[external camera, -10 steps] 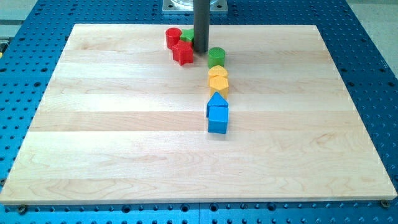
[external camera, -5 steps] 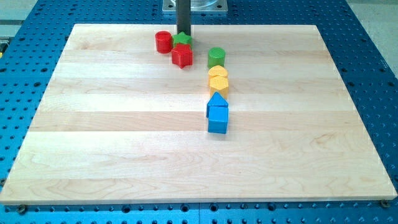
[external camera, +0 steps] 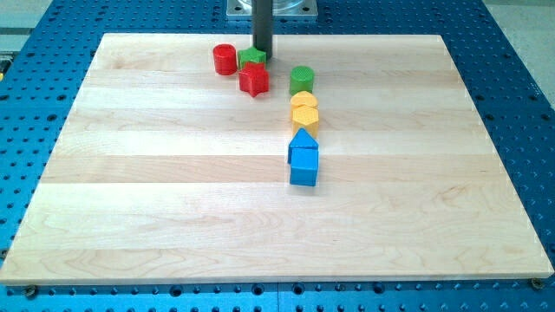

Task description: Place the green star between the red blocks

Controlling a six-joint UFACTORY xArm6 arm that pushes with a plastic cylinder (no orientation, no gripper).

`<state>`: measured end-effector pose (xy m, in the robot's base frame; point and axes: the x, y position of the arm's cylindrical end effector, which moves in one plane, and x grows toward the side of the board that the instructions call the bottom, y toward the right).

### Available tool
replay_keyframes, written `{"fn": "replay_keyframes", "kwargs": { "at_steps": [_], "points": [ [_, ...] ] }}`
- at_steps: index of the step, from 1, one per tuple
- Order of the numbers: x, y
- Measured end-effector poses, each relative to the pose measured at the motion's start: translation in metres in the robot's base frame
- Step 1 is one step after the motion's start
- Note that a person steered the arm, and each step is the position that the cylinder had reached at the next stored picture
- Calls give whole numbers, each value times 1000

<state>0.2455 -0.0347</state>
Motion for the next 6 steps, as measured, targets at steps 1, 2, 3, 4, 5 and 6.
{"fn": "replay_keyframes", "kwargs": {
  "at_steps": [1,2,3,4,5,6],
  "points": [
    [6,-19],
    [12,-19],
    [15,-19],
    [12,-4],
    [7,23],
    [31,33]
  ]
}}
